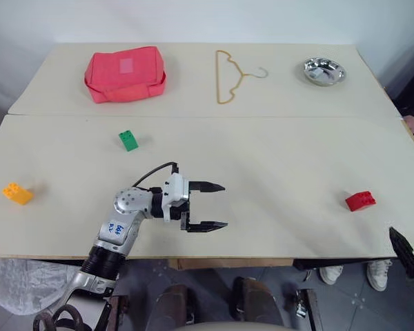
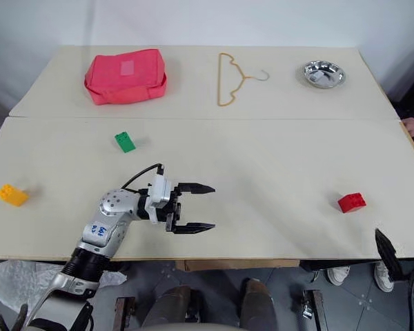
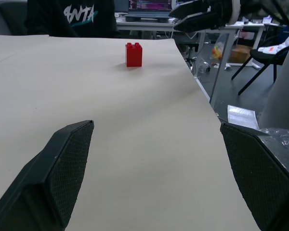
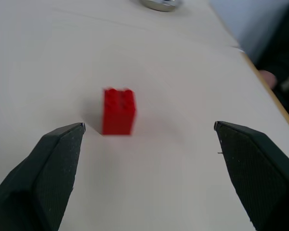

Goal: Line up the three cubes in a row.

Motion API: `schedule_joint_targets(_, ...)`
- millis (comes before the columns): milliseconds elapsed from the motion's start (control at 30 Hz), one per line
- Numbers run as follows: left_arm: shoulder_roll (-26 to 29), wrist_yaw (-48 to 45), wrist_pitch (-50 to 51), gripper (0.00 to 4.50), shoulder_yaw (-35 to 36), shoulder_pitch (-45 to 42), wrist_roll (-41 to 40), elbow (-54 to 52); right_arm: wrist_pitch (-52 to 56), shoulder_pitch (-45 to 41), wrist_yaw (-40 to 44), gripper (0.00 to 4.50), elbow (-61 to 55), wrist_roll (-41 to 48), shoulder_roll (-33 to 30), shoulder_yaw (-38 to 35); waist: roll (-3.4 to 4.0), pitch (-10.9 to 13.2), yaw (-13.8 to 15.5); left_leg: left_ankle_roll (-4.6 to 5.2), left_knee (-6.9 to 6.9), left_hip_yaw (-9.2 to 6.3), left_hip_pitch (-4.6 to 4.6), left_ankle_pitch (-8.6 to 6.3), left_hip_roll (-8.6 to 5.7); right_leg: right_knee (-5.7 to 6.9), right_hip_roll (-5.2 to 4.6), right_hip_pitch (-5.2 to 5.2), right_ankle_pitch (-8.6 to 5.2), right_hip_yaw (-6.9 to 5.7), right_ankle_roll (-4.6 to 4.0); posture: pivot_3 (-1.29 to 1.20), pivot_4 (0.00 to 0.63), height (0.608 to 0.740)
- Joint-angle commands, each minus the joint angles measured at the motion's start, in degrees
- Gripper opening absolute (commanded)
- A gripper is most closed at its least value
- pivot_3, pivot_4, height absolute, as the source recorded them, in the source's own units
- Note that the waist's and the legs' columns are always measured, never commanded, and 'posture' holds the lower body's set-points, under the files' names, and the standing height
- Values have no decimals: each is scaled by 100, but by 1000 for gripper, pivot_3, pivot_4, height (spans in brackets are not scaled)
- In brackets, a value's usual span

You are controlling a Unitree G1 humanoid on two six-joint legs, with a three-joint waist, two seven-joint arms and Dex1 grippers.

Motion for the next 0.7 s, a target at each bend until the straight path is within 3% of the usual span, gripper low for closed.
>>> schedule_joint_targets(33, 17, -76, -43, 4475, 116, -97, -63, -12, 1268, 38, -481, 4500, -488, 575, -484, -180, 0, 0, 7, 1, 0, -1, -1, -1, 0, 0, -2, -2, 0, 11, -1, 0, 150, 740)
schedule_joint_targets(267, -3, -77, -110, 4475, 142, -110, 24, -10, 2893, -940, -1085, 4500, -265, 439, -1561, 339, -1, 0, 88, 9, 5, 0, -16, -6, -3, -11, -4, -11, 1, 13, -1, 0, 150, 740)
schedule_joint_targets(533, 51, 7, -64, 4475, 198, 63, 51, -196, 3124, -1775, -1007, 4500, 484, -127, -1741, 1034, -1, 0, 155, 13, 5, 2, -33, -7, -10, -18, -2, -19, 5, -15, 5, 0, 150, 740)
schedule_joint_targets(633, 117, 36, -37, 4500, 239, 121, 48, -271, 3027, -2074, -1102, 3879, 720, -388, -1720, 1126, -1, 0, 140, 15, 5, 11, -32, -7, -11, -18, -2, -22, 8, -19, 11, 0, 150, 740)
schedule_joint_targets(700, 176, 90, -23, 4500, 293, 154, 36, -305, 3080, -2182, -900, 3212, 728, -360, -1743, 1197, -1, 0, 144, 15, 5, 12, -31, -6, -9, -16, -1, -23, 8, -19, 11, 0, 150, 740)
